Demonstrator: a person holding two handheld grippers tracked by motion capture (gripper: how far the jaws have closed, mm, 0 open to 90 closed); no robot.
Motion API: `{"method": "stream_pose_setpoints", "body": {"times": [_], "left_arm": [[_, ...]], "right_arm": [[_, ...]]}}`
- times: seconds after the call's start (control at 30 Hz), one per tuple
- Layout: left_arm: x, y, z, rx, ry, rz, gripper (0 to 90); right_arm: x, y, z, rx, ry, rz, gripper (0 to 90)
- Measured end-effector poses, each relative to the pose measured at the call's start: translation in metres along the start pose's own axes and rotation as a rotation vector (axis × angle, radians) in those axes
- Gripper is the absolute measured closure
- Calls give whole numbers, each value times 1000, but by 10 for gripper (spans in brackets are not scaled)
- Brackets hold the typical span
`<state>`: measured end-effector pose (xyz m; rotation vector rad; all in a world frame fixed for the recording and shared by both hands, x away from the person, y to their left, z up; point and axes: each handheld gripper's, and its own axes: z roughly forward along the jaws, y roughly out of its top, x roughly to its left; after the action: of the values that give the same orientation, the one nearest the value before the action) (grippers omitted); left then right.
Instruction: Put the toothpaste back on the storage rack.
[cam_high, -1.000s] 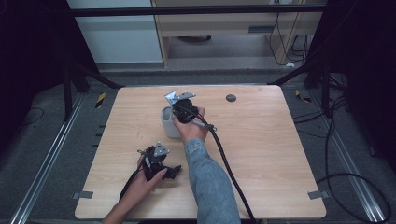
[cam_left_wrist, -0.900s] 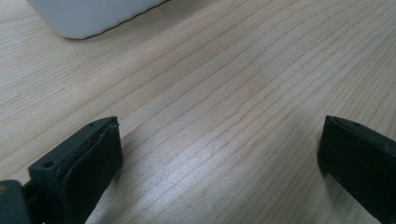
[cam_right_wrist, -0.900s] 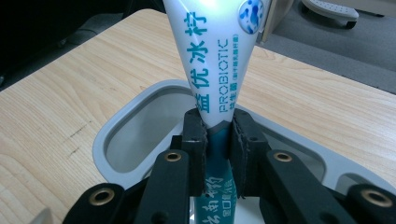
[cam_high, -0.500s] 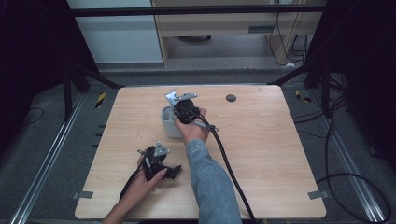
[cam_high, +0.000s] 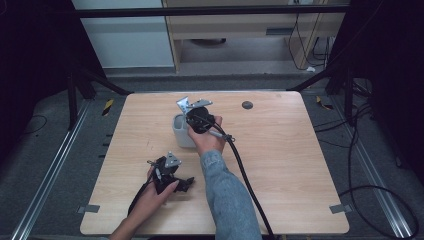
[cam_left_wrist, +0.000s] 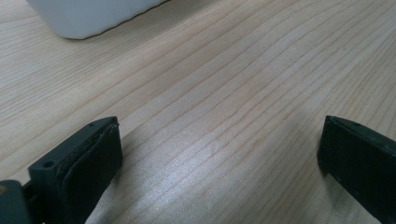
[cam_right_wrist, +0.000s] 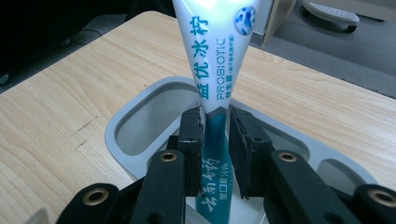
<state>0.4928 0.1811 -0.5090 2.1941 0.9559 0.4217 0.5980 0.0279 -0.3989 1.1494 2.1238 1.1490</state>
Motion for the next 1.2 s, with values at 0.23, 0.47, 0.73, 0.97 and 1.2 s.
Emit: {"method": "stream_pose_setpoints", "body": {"times": [0.23, 0.47, 0.73, 0.97, 1.2], "left_arm": [[0, 0, 0, -1, 0, -1, 0], [0, 0, 0, 1, 0, -1, 0], [0, 0, 0, 0, 1, -2, 0], [-1, 0, 0, 0, 2, -1, 0], [-1, 0, 0, 0, 2, -1, 0]], "right_arm": [[1, 2, -11, -13, -4, -7, 674], [-2, 6, -22, -29, -11, 12, 531], [-9, 6, -32, -44, -24, 18, 261], [-10, 8, -41, -47, -21, -12, 124], [-20, 9, -51, -44, -68, -31, 73]]}}
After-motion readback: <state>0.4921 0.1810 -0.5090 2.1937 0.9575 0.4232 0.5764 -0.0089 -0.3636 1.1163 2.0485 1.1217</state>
